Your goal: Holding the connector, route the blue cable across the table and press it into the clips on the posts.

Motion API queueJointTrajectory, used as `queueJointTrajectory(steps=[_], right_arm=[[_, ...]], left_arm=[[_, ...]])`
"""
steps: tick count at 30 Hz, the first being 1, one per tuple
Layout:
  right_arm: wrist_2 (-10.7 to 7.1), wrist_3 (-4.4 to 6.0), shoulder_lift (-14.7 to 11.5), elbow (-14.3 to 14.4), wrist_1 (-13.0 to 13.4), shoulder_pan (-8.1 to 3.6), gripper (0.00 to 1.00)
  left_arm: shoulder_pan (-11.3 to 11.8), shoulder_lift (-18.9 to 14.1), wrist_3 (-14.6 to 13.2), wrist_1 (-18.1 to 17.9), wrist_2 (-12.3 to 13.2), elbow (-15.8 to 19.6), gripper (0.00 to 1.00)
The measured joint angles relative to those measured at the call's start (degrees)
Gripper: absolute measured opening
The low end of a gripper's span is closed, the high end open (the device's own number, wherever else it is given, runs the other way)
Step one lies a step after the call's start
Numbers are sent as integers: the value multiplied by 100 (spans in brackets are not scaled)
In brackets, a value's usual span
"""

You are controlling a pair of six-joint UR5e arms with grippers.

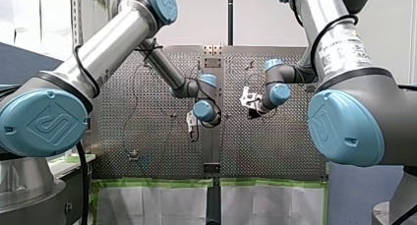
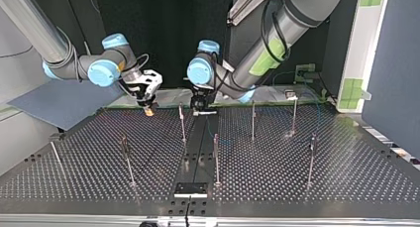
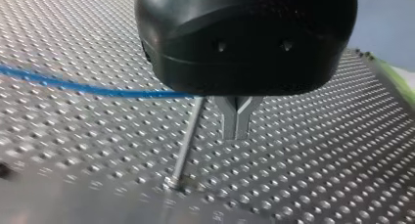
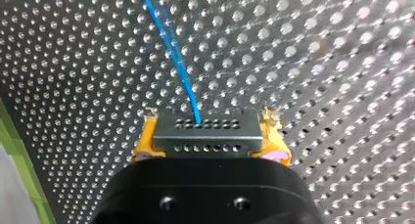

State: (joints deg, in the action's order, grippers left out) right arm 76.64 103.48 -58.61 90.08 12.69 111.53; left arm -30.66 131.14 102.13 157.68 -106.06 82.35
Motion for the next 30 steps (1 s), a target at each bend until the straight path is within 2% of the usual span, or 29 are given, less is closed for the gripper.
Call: queueJointTrajectory(steps=[7,11,13,14,15,16,17,19,20,22,23,24,25,26,27,30], right_arm=[[-26,23,204,-43,76,-96,0],[-61,40,259,-115,111,-150,0],[-76,52,269,-172,117,-175,0],[-84,60,272,-199,116,-185,0],[-93,69,274,-237,116,-200,0],[-100,74,275,-267,115,-211,0],[-106,78,275,-297,114,-221,0],[-119,83,275,-360,109,-246,0],[-123,84,275,-383,105,-255,0],[-129,85,275,-423,100,-271,0],[-132,86,275,-433,98,-276,0],[-134,86,275,-441,97,-280,0],[-136,86,275,-445,96,-282,0],[-138,86,275,-447,95,-283,0],[-138,86,275,-449,95,-284,0],[-139,86,275,-450,95,-284,0]], left_arm=[[81,340,17,74,9,-354,2],[157,409,18,88,4,-549,2],[190,418,17,111,3,-652,11],[202,419,17,124,1,-695,11],[214,420,17,136,-1,-730,16],[226,421,17,149,-2,-764,26],[233,423,17,159,-5,-782,26],[243,423,14,186,-15,-800,47],[247,423,11,209,-32,-807,47],[245,423,-14,262,-77,-814,66],[242,423,-32,288,-102,-815,66],[239,423,-51,317,-128,-815,78],[235,424,-71,356,-162,-815,83],[232,424,-83,391,-183,-816,83],[228,423,-92,430,-199,-816,99],[207,420,-109,557,-225,-816,99]])
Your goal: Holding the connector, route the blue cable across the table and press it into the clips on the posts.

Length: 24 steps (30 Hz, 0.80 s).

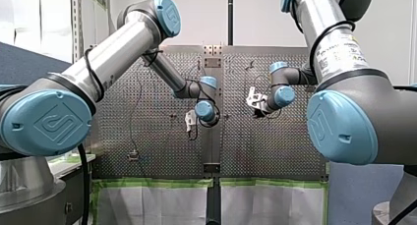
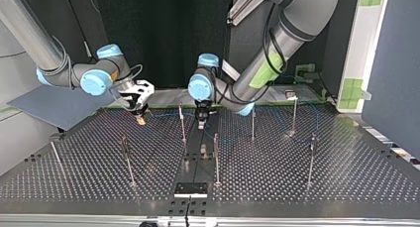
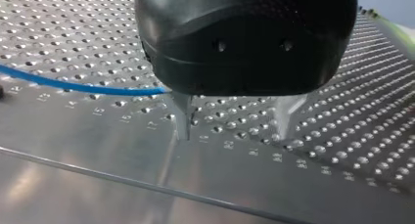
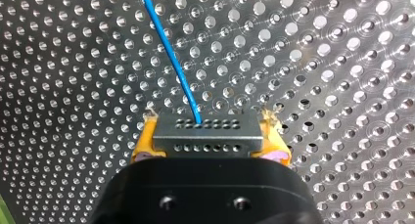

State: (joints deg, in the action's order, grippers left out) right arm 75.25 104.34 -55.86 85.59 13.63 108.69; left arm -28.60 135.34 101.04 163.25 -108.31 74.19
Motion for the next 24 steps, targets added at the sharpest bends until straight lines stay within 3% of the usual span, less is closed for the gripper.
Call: queueJointTrajectory(steps=[10,15,24], right_arm=[[-1,-18,-1,-1,-19,-22,0],[-1,-29,-1,4,-42,-76,0],[-1,-36,-1,36,-60,-148,0]], left_arm=[[-117,-19,-91,459,-43,3,99],[-193,-130,-94,661,-180,56,99],[-327,-479,-84,653,-356,347,99]])
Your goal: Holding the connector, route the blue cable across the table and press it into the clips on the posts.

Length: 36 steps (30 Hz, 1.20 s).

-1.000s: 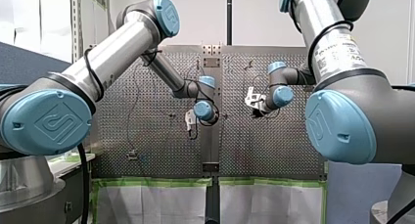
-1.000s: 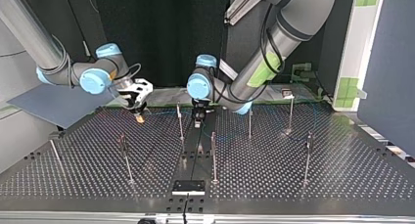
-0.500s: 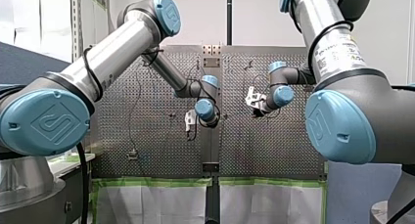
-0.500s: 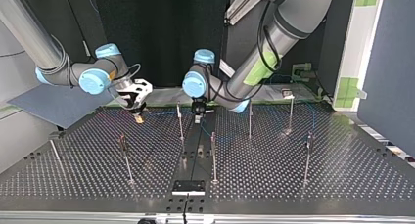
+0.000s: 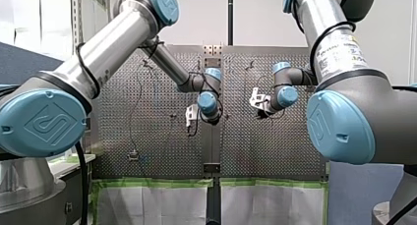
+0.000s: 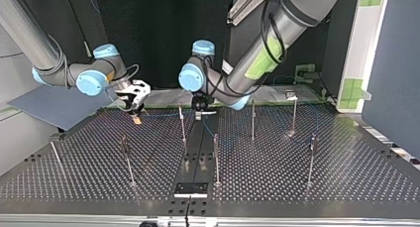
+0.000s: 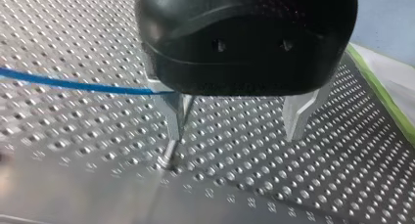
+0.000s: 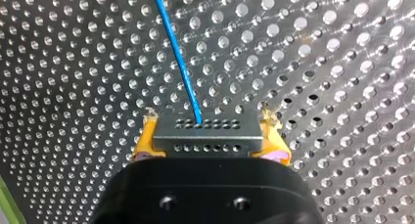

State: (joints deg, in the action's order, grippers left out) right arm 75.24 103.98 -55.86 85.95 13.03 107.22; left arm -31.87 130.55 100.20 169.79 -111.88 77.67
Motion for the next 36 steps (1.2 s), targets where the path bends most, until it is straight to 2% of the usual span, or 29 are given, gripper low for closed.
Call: queueJointTrajectory(steps=[6,9,12,17,24,31,36], right_arm=[[5,-7,4,12,6,-11,0],[2,-8,6,15,7,-13,0],[1,-9,6,17,7,-19,0],[0,-12,4,16,13,-47,0],[0,-16,-1,15,16,-119,0],[-1,-31,-14,13,6,-159,0],[-10,-30,-99,12,-6,-186,0]], left_arm=[[-79,-283,30,-262,53,283,99],[-161,-410,22,-282,47,426,99],[-293,-464,27,-290,16,516,99],[-568,-482,35,-505,-175,542,99],[-947,-461,40,-671,-506,380,99],[-1287,-429,96,-593,-547,63,99],[-1317,-263,133,-409,-556,-192,99]])
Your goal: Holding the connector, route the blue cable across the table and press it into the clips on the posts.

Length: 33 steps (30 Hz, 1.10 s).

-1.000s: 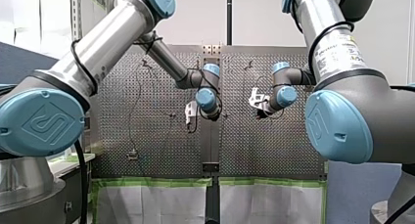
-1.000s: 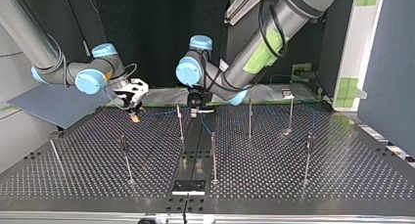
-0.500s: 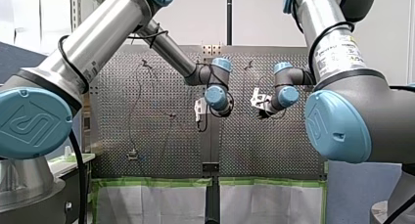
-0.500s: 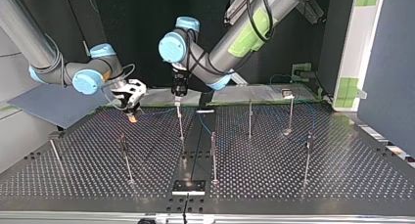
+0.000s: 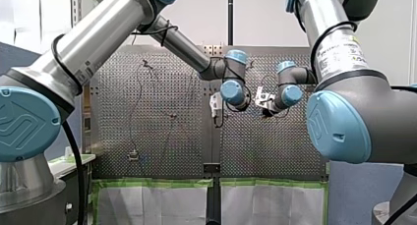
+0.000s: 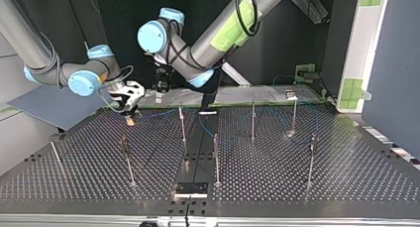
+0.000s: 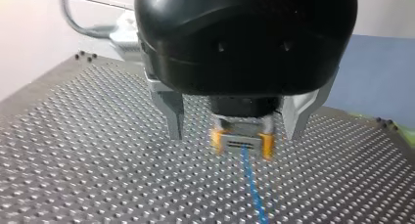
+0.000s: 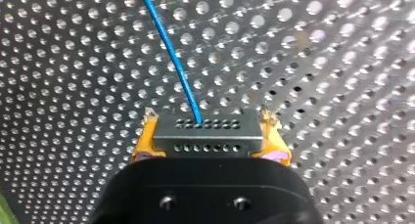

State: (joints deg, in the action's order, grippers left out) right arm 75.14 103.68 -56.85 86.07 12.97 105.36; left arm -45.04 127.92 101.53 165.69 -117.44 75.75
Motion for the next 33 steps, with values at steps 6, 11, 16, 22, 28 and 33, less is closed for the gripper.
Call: queueJointTrajectory(steps=[6,11,16,22,28,33], right_arm=[[-7,-1,-70,0,-33,-25,0],[-8,-4,-75,2,-46,-28,0],[-8,-2,-77,3,-41,-34,0],[-37,4,-76,3,-40,-34,0],[-156,20,-75,2,-39,-31,0],[-176,22,-75,3,-39,-32,0]], left_arm=[[17,301,91,284,-119,-314,99],[26,560,179,412,-177,-576,99],[53,824,263,428,-244,-839,99],[146,1115,323,346,-313,-1144,99],[255,1200,346,324,-357,-1407,99],[334,1208,350,293,-360,-1452,99]])
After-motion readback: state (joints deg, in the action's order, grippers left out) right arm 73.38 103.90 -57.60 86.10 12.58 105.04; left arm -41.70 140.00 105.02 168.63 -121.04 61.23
